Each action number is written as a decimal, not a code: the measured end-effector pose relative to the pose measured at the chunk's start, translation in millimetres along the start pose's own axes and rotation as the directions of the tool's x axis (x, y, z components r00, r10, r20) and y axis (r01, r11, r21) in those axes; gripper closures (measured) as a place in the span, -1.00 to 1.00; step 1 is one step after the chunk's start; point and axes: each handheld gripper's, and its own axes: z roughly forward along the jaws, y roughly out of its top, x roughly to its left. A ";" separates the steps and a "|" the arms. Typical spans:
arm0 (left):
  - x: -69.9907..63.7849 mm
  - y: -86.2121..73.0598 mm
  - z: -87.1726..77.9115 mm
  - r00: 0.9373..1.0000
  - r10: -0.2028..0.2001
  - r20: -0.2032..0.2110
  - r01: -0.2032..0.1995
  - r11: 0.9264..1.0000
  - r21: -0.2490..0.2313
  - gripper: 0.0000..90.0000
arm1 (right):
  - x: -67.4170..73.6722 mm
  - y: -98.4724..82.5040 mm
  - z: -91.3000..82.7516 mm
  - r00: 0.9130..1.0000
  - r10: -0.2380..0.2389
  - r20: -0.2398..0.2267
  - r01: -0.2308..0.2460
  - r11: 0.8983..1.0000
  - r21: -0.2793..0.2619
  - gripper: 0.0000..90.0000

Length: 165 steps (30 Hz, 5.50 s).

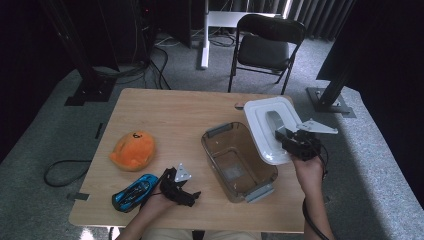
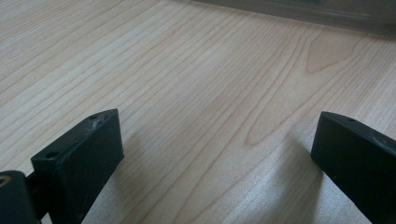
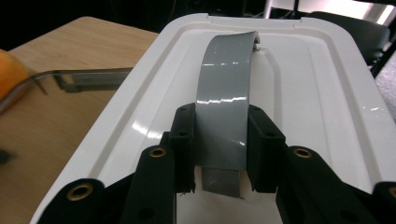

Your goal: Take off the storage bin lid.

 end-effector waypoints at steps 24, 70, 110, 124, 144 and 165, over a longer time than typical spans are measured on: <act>0.1 0.0 -0.1 1.000 0.002 -0.001 -0.002 1.000 0.002 -0.94 | -48.1 -30.3 39.0 0.991 0.104 0.089 -0.110 0.992 0.066 0.51; 0.0 0.0 -0.1 1.000 0.001 0.000 -0.001 1.000 0.003 -0.94 | -51.1 -98.0 104.5 0.988 0.122 0.093 -0.140 0.965 0.220 0.33; -21.2 52.4 4.5 0.999 0.036 -0.014 -0.036 0.998 -0.051 -0.94 | -7.3 -121.3 66.6 0.985 0.086 -0.147 -0.051 0.972 0.227 -0.70; -6.8 44.6 -7.3 0.997 0.024 -0.071 -0.026 0.999 -0.038 -0.94 | 22.8 -129.0 59.4 0.980 0.056 -0.191 -0.011 0.973 0.229 -0.70; 15.8 25.4 -34.5 0.990 0.020 -0.141 -0.018 1.000 0.016 -0.94 | 64.7 -134.7 53.1 0.964 0.037 -0.263 0.012 0.983 0.182 -0.70; 71.4 7.4 -83.1 0.945 -0.132 -0.299 0.111 0.990 -0.085 -0.91 | 100.4 -126.8 68.4 0.953 -0.007 -0.304 0.059 0.985 0.161 -0.72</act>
